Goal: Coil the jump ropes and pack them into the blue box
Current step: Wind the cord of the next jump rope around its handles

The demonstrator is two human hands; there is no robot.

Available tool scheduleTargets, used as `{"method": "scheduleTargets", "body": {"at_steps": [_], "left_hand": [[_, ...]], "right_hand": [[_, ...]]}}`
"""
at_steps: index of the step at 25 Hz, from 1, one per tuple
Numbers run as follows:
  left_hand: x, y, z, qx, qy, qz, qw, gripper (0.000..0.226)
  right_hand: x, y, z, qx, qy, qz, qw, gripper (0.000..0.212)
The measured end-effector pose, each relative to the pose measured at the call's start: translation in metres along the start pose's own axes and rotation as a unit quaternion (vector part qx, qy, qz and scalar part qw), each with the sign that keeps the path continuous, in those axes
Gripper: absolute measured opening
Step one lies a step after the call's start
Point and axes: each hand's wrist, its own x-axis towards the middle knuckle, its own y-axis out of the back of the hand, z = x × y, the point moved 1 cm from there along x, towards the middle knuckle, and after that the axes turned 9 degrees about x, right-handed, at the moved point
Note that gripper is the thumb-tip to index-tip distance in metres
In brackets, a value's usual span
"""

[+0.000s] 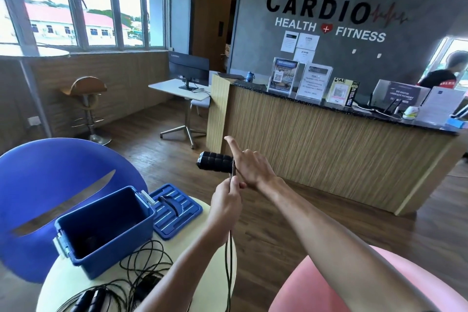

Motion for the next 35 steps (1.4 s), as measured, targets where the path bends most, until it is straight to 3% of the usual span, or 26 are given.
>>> {"method": "scheduleTargets", "body": {"at_steps": [2, 9, 15, 20, 26, 30, 33, 35], "left_hand": [[0.000, 0.003, -0.004, 0.006, 0.005, 0.003, 1.000, 0.036], [-0.003, 0.013, 0.004, -0.171, 0.109, -0.067, 0.977, 0.034], [-0.010, 0.022, -0.014, -0.165, 0.077, -0.156, 0.971, 0.035], [0.007, 0.040, -0.042, 0.043, -0.045, -0.185, 0.981, 0.037], [0.034, 0.064, -0.049, 0.272, -0.168, -0.148, 0.936, 0.028], [0.051, 0.066, -0.054, 0.337, -0.129, -0.172, 0.917, 0.027], [0.060, 0.074, -0.042, 0.428, -0.132, -0.194, 0.873, 0.016], [0.065, 0.074, -0.026, 0.476, -0.237, -0.216, 0.819, 0.018]], "right_hand": [[0.001, -0.003, -0.001, -0.004, -0.008, -0.002, 1.000, 0.067], [-0.009, -0.021, -0.013, -0.038, -0.006, -0.036, 0.999, 0.072], [0.003, -0.016, -0.007, 0.046, -0.023, -0.010, 0.999, 0.070], [0.009, 0.003, -0.009, 0.104, -0.002, -0.037, 0.994, 0.087], [-0.005, 0.015, -0.020, 0.193, 0.041, -0.095, 0.976, 0.094], [-0.017, 0.023, -0.025, 0.209, 0.071, -0.137, 0.966, 0.091], [-0.030, 0.026, -0.028, 0.218, 0.091, -0.171, 0.957, 0.087], [-0.040, 0.028, -0.029, 0.222, 0.101, -0.171, 0.955, 0.086]]}}
